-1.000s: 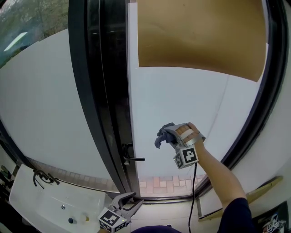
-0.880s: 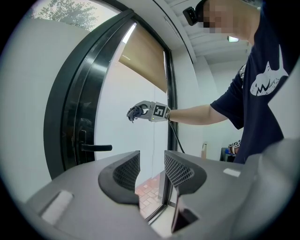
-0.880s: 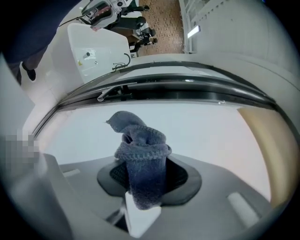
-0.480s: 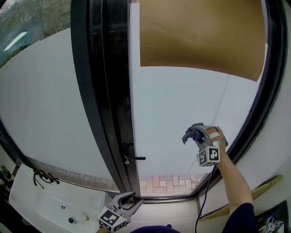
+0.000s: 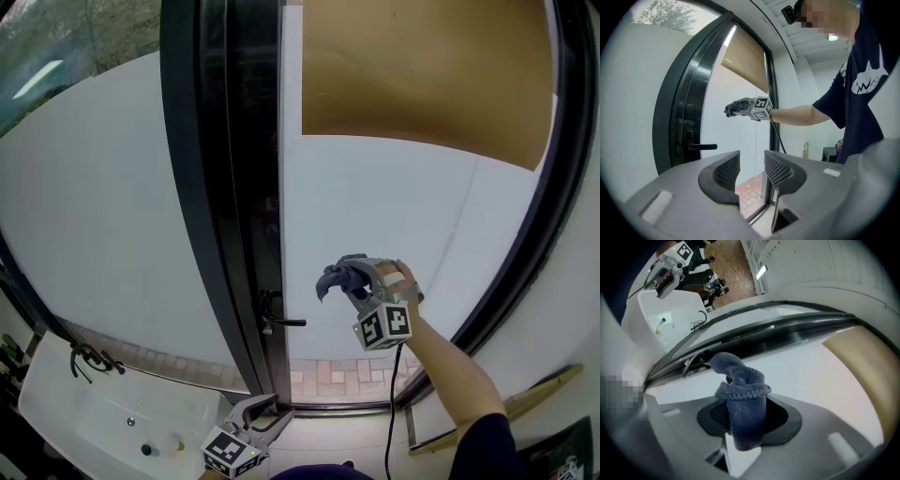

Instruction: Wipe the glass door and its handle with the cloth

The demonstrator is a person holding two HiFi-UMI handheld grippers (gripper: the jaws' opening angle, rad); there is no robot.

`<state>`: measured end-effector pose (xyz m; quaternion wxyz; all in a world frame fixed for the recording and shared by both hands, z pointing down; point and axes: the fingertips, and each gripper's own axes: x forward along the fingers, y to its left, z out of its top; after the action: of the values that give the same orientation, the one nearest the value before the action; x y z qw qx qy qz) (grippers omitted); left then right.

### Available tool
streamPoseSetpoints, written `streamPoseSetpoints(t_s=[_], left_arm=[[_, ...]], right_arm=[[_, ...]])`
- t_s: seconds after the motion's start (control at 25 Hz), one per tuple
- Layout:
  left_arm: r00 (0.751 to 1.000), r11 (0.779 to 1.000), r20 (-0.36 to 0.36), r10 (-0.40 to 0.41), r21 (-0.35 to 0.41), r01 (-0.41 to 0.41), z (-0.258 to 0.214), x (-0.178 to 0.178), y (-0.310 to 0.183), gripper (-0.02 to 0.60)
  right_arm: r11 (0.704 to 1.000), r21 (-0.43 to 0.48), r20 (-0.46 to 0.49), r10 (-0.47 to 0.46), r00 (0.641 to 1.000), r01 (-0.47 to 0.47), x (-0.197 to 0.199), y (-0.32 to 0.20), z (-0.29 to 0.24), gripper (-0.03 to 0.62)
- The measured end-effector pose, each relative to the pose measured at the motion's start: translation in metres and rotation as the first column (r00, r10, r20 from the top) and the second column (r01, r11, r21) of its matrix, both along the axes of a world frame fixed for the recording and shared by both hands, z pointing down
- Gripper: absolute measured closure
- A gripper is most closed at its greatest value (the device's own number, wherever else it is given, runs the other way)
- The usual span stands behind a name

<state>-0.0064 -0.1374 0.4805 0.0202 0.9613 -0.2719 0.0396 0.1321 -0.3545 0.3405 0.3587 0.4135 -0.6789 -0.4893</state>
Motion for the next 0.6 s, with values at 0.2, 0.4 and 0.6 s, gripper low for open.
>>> streamPoseSetpoints(t_s=[0.2,0.4,0.6], left_arm=[[1.000,0.999,-0.006,-0.031,0.008,0.031,-0.002,-0.010,0.005,0.423],[0.997,0.997,-0.018,-0.072,-0.007,0.072,-0.008,-0.021,0.007,0.423],[0.997,0.997,-0.025,-0.077,0.003,0.077,-0.005,-0.022,0.009,0.423]], right_arm=[[0.989,0.009,-0.100,-0.144,0.985,0.146,-0.111,-0.012,0.005,0.447],[0.977,0.002,-0.198,-0.207,0.958,0.212,-0.168,-0.028,0.020,0.447],[0.977,-0.014,-0.278,-0.207,0.938,0.212,-0.174,-0.043,0.043,0.447]])
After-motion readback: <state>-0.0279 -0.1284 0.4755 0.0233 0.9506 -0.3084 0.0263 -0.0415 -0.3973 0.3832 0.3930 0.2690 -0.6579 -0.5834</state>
